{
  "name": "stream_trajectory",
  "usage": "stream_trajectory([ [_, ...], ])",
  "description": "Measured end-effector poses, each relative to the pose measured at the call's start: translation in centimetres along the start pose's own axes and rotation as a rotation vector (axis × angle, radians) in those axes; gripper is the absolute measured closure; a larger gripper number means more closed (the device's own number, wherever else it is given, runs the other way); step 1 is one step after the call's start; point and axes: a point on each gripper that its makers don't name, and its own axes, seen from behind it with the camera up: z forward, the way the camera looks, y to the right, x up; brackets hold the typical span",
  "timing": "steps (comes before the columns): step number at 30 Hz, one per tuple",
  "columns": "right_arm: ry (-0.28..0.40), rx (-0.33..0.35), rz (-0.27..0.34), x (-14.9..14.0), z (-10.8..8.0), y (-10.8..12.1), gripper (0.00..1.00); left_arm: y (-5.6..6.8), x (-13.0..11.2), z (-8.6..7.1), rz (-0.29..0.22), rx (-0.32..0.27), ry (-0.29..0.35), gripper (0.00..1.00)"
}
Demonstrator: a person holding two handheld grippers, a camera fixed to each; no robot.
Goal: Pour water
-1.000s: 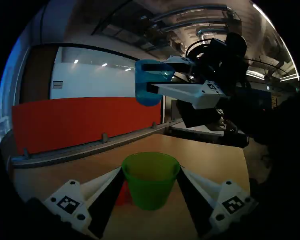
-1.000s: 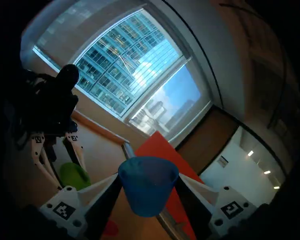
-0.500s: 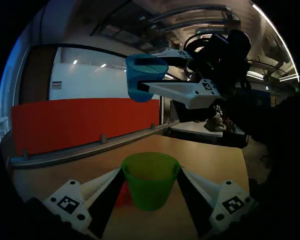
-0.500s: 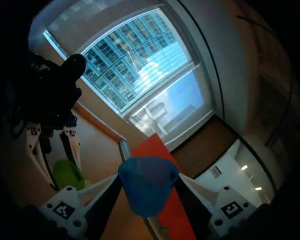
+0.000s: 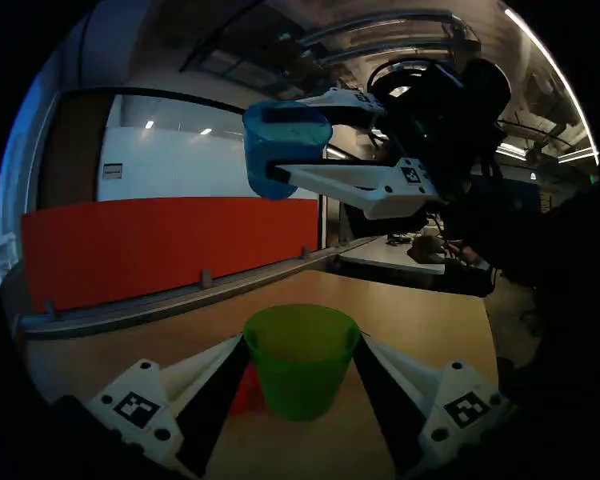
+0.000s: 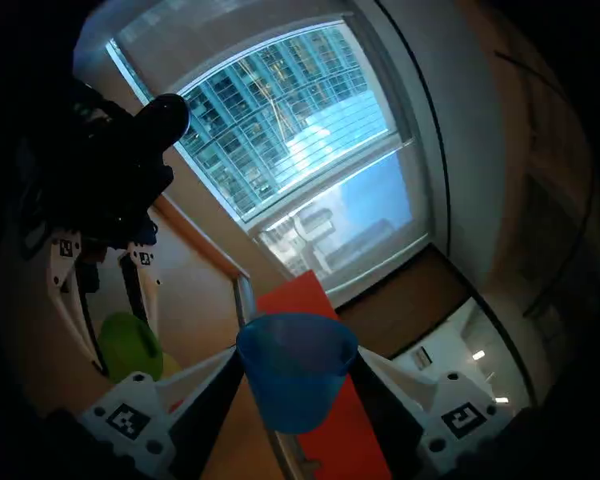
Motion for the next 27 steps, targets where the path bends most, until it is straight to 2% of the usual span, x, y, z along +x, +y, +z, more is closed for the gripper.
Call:
stream_trajectory([
  [10, -0.001, -0.009, -0.066, 0.2, 0.2, 0.7, 0.10, 0.2, 0.2, 0.1, 0.003, -0.006, 0.002, 0.12],
  [27, 0.000, -0.028, -0.123, 0.0, 0.3, 1.4, 0.10, 0.0, -0.1, 0.4, 0.004, -0.005, -0.003, 0.12],
])
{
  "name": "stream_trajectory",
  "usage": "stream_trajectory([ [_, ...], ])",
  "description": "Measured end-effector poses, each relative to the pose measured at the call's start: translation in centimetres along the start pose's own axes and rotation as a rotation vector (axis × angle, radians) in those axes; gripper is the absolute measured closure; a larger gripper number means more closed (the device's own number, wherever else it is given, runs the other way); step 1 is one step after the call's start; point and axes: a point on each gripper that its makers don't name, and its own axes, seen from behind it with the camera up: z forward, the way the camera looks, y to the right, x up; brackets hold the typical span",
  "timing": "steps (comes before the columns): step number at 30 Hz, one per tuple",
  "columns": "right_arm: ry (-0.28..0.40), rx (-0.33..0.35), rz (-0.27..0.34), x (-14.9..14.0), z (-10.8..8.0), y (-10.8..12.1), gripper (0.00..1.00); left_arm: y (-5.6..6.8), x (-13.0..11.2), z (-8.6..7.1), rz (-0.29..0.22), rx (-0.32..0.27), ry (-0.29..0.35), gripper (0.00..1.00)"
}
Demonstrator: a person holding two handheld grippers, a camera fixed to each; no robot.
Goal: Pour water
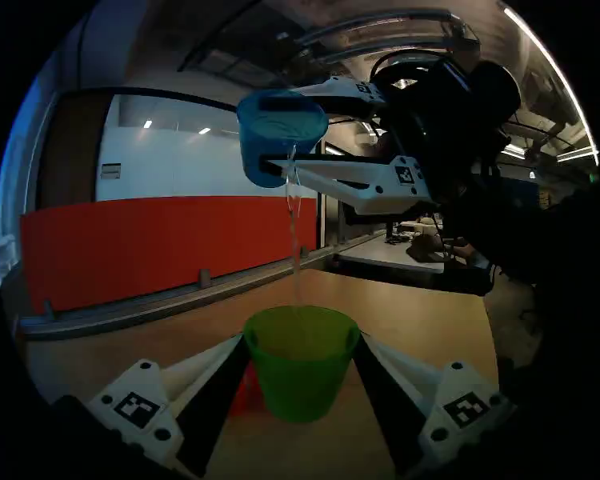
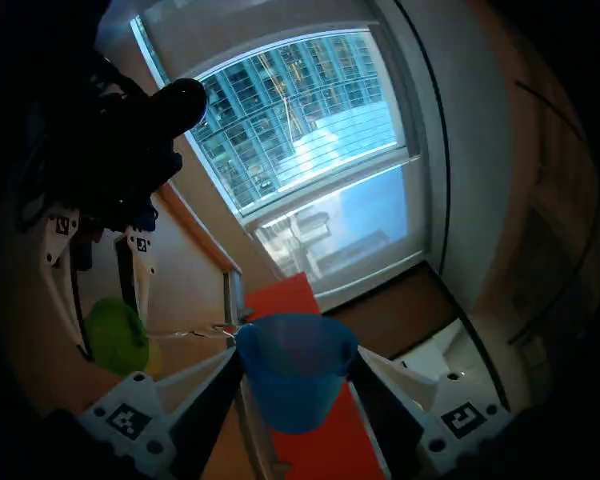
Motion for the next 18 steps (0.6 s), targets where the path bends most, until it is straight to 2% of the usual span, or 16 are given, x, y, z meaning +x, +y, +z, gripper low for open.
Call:
stream_trajectory([
  [18, 0.004, -0.016, -0.082, 0.16, 0.44, 0.70, 0.10, 0.05, 0.11, -0.15, -0.001, -0.005, 0.006, 0.13],
])
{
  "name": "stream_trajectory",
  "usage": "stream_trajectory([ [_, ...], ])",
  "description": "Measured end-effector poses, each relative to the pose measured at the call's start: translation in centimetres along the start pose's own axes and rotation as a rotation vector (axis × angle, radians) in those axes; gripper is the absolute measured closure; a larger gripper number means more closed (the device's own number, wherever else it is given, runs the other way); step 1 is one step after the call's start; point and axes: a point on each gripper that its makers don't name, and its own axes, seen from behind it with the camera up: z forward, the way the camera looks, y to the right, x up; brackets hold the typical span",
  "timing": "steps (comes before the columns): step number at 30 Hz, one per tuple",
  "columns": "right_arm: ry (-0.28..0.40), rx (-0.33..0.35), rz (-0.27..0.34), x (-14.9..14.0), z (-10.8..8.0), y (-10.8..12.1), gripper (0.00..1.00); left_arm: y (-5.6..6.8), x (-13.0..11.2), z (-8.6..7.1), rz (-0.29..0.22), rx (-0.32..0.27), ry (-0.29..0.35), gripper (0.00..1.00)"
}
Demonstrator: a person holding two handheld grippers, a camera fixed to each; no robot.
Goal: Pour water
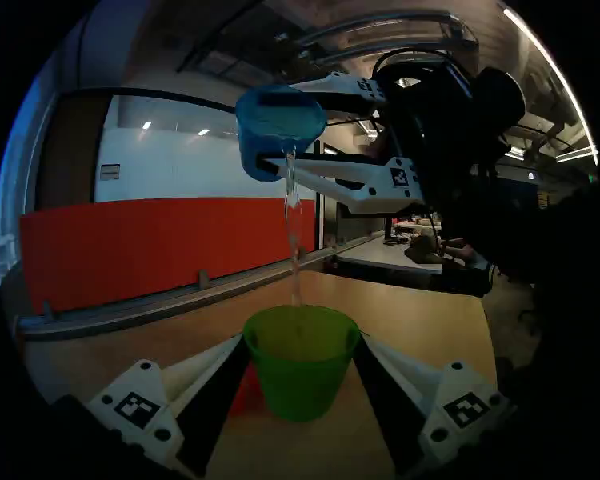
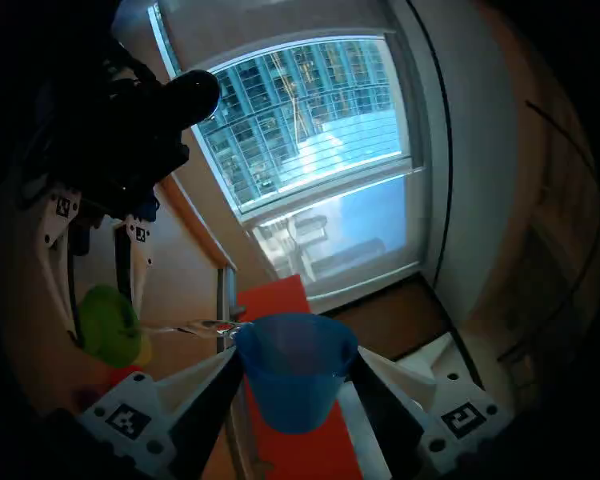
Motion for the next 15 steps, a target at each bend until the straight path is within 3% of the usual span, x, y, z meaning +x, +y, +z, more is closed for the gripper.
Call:
stream_trajectory([
  [15, 0.005, -0.010, -0.068, 0.49, 0.26, 0.59, 0.10, -0.32, 0.06, 0.03, -0.004, 0.002, 0.003, 0.13],
])
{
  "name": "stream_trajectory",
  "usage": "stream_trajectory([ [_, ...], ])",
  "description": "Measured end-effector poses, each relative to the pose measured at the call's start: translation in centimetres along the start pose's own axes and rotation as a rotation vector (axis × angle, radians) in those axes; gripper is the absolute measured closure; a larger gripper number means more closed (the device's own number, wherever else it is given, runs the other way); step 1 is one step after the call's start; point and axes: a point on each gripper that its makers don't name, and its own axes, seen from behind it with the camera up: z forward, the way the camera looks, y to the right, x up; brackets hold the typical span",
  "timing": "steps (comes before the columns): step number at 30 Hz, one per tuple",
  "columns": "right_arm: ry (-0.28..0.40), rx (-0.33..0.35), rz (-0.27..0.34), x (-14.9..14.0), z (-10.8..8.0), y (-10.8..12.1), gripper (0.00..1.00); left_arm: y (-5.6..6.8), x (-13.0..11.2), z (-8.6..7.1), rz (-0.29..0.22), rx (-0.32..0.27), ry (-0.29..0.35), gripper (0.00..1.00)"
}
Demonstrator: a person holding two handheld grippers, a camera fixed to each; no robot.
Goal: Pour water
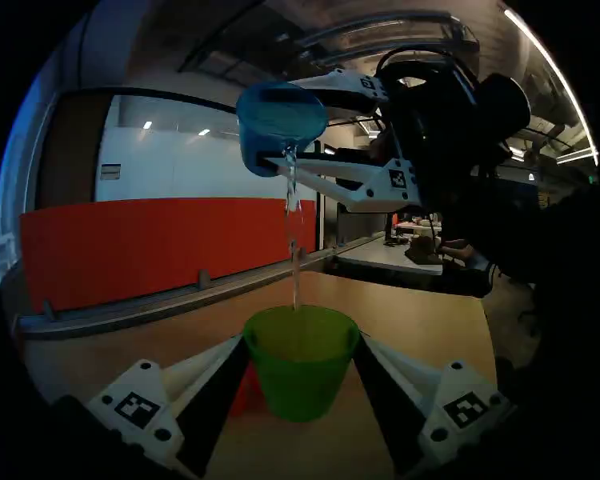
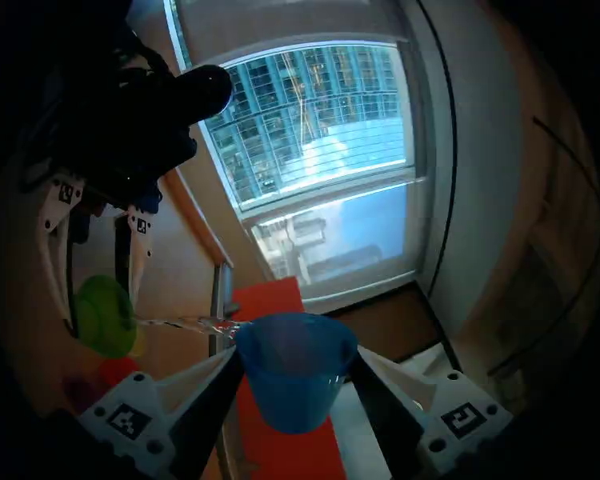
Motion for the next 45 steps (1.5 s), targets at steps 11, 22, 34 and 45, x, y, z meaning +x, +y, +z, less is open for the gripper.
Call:
stream_trajectory([
  [11, 0.000, -0.006, -0.057, 0.3, 0.3, 0.2, 0.10, -0.1, -0.1, 0.1, -0.001, 0.000, -0.001, 0.13],
  [22, 0.000, -0.013, -0.111, 0.4, 0.6, 0.5, 0.10, 0.0, -0.2, 0.2, 0.000, 0.001, -0.004, 0.13],
  [34, 0.003, -0.029, -0.167, 0.9, 0.9, 1.1, 0.10, 0.1, 0.0, 0.1, -0.001, 0.004, 0.003, 0.13],
  [45, 0.002, -0.032, -0.235, 1.6, 1.1, 1.1, 0.10, -0.1, 0.0, 0.0, -0.007, 0.007, 0.007, 0.13],
])
